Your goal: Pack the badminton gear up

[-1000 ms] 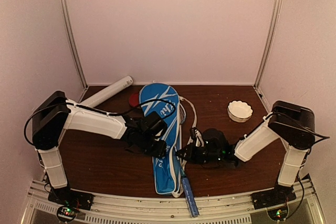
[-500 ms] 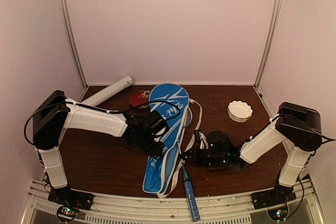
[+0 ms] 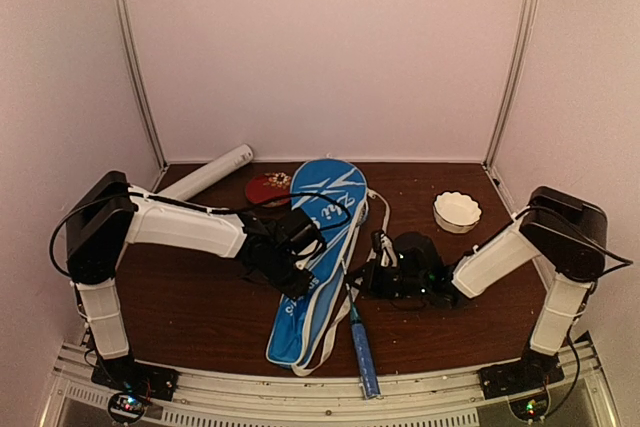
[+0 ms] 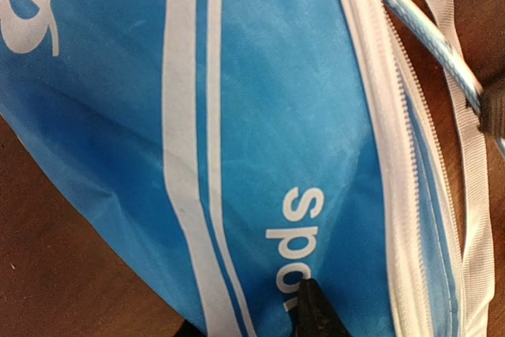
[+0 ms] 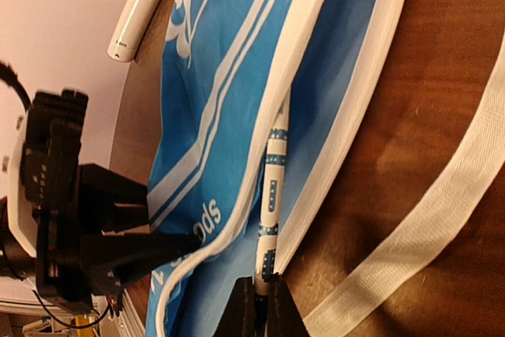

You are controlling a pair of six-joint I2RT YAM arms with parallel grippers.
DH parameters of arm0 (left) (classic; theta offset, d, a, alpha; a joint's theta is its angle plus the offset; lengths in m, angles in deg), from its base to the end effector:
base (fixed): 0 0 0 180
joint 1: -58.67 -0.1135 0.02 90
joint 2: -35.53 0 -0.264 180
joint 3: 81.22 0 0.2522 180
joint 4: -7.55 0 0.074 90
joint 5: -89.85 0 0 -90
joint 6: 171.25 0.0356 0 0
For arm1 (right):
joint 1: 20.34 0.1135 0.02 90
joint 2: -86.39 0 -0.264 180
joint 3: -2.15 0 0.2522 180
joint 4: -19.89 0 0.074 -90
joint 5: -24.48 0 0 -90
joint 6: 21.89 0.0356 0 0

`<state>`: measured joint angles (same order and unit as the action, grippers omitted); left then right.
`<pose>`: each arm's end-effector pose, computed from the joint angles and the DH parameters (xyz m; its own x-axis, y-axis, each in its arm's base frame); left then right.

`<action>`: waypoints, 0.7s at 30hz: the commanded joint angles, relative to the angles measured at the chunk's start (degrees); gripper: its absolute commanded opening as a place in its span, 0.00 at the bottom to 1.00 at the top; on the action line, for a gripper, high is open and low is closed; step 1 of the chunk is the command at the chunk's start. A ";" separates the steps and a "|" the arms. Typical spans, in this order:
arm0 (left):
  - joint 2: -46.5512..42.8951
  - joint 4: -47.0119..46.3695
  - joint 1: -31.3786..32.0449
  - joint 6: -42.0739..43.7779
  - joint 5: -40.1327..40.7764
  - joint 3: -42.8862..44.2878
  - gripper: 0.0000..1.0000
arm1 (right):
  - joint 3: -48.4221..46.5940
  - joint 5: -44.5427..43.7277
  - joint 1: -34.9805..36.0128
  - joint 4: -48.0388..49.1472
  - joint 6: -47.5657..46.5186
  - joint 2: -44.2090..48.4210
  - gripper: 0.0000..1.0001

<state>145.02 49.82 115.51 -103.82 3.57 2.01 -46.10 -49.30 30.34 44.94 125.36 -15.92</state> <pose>0.2067 -0.3121 0.1489 -0.7857 0.5023 -0.3612 0.5640 0.8214 -0.0847 0.1944 0.2530 0.1148 -0.9212 0.1498 -0.3592 -0.2271 0.5424 0.8088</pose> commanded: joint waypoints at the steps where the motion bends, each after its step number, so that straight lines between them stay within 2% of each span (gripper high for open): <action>1: 4.68 3.74 0.73 9.09 -2.37 -3.28 0.13 | -4.70 -0.47 -2.59 13.88 -2.73 -2.06 0.00; 16: 5.56 2.87 0.73 11.53 -4.07 -3.44 0.13 | -12.97 -8.08 -5.78 21.99 -0.54 -8.54 0.00; 21: 5.21 2.82 0.73 11.48 -4.08 -3.16 0.15 | -15.79 -6.41 -5.97 21.12 -1.12 -10.89 0.00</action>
<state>145.51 47.65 114.90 -99.41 3.70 1.97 -56.37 -53.38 25.27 52.63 128.14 -26.82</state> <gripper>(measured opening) 0.269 0.049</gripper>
